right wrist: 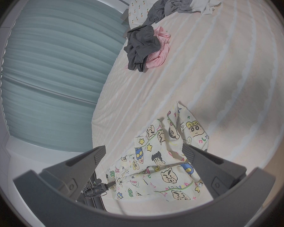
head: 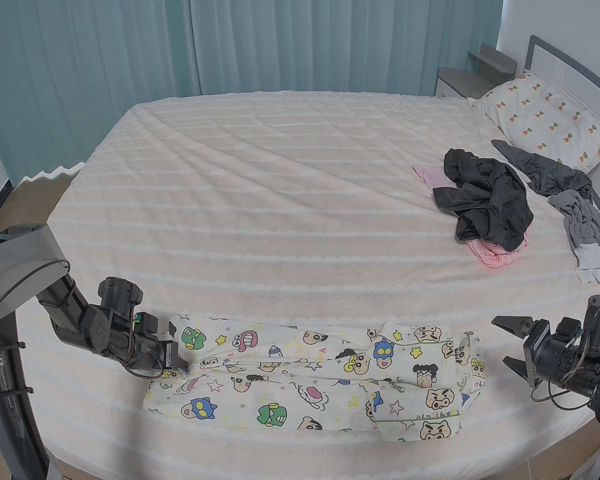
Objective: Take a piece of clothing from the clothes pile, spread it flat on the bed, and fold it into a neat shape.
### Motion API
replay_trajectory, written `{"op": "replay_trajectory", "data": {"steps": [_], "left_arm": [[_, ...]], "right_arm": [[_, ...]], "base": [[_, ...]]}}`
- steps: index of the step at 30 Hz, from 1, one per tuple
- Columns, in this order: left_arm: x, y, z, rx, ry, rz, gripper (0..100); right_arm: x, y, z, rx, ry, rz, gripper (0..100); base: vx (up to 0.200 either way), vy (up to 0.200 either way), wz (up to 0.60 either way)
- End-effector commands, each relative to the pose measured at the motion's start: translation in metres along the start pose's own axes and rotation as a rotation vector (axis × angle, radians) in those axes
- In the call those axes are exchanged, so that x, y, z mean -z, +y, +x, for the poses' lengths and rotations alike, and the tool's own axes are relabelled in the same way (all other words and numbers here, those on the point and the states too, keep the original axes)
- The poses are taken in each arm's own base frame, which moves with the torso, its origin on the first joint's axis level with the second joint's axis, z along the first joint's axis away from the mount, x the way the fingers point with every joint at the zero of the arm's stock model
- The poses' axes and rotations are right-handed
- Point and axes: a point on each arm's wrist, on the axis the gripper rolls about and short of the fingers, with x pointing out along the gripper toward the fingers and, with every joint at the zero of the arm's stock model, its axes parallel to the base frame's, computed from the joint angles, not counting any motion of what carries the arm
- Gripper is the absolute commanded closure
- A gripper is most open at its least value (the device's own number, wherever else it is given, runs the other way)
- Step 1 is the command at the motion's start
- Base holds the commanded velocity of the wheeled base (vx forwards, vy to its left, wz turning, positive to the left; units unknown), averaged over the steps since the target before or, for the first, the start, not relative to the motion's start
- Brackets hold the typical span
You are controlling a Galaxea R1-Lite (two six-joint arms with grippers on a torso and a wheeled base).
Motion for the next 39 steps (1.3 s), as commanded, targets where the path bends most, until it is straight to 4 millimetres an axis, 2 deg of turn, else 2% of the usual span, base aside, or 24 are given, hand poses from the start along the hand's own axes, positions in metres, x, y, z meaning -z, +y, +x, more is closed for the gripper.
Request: {"op": "replay_trajectory", "data": {"steps": [1, 4, 14, 18, 20, 26, 32, 36, 39], "left_arm": [[0.007, 0.001, 0.001, -0.003, 0.025, -0.007, 100], [0.008, 0.000, -0.003, -0.004, 0.020, -0.006, 100], [-0.007, -0.003, -0.039, -0.009, -0.090, -0.020, 100], [-0.006, 0.008, -0.048, -0.025, -0.110, -0.051, 100], [-0.007, 0.018, -0.059, -0.038, -0.139, -0.077, 100], [-0.012, 0.033, -0.082, -0.031, -0.208, -0.113, 100], [-0.012, 0.064, -0.104, -0.046, -0.276, -0.187, 100], [-0.013, 0.094, -0.125, -0.052, -0.347, -0.250, 100], [-0.013, 0.109, -0.136, -0.066, -0.371, -0.287, 100]], "right_arm": [[0.003, -0.004, -0.002, 0.017, 0.010, 0.004, 0], [0.003, -0.004, -0.002, 0.017, 0.010, 0.004, 0], [0.003, -0.003, -0.002, 0.014, 0.009, 0.004, 0], [0.002, -0.004, -0.002, 0.016, 0.008, 0.005, 0], [0.002, -0.004, -0.002, 0.016, 0.008, 0.005, 0], [0.002, -0.004, -0.002, 0.017, 0.007, 0.005, 0], [0.002, -0.004, -0.002, 0.018, 0.008, 0.005, 0], [0.002, -0.004, -0.002, 0.018, 0.008, 0.007, 0], [0.002, -0.004, -0.002, 0.019, 0.008, 0.007, 0]], "base": [[0.000, 0.000, 0.00], [0.000, 0.000, 0.00], [0.000, 0.000, 0.00], [0.000, 0.000, 0.00], [0.000, 0.000, 0.00], [0.000, 0.000, 0.00], [0.000, 0.000, 0.00], [0.000, 0.000, 0.00], [0.000, 0.000, 0.00]]}}
